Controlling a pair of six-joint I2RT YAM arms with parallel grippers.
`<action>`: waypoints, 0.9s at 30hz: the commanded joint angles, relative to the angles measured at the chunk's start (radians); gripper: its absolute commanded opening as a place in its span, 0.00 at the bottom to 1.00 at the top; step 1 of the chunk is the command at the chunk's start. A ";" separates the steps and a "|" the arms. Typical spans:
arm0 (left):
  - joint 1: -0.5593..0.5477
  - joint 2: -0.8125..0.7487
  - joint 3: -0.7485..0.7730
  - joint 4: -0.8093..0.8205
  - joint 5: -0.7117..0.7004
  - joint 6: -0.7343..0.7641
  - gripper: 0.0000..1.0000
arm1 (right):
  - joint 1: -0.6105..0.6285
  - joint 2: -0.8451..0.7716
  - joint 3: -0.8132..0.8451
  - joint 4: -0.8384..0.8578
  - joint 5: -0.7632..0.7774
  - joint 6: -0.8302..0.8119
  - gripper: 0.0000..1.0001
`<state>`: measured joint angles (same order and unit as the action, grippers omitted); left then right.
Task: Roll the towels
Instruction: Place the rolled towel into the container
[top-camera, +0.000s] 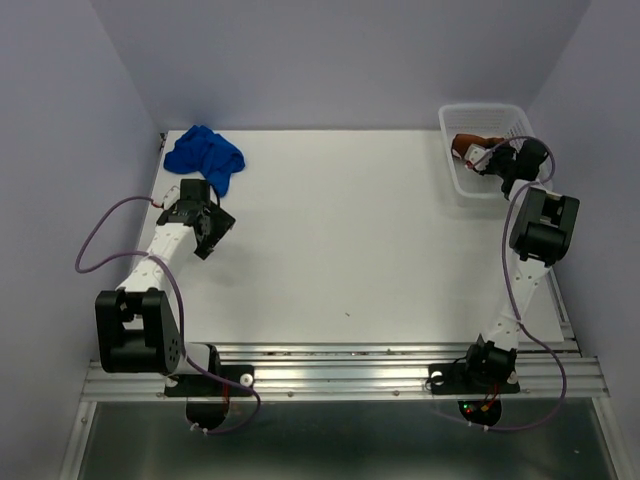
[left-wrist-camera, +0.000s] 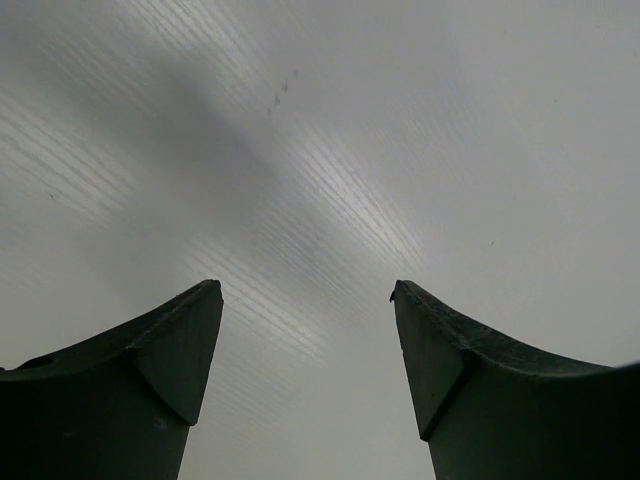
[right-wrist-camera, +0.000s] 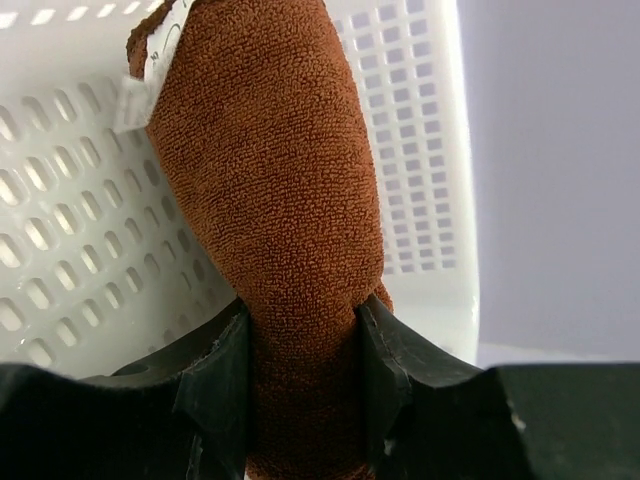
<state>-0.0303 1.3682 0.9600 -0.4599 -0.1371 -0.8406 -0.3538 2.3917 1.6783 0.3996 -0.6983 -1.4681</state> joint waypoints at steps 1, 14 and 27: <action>0.006 0.023 0.032 -0.008 -0.033 -0.006 0.80 | -0.023 -0.005 0.106 -0.143 -0.085 -0.028 0.25; 0.006 0.061 0.082 -0.037 -0.033 0.017 0.80 | -0.033 -0.061 0.115 -0.154 -0.063 0.045 0.79; 0.006 0.066 0.106 -0.040 0.005 0.052 0.80 | -0.033 -0.218 0.031 -0.137 -0.136 0.208 1.00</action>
<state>-0.0303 1.4429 1.0241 -0.4839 -0.1345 -0.8154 -0.3794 2.2860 1.7294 0.2123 -0.7731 -1.3598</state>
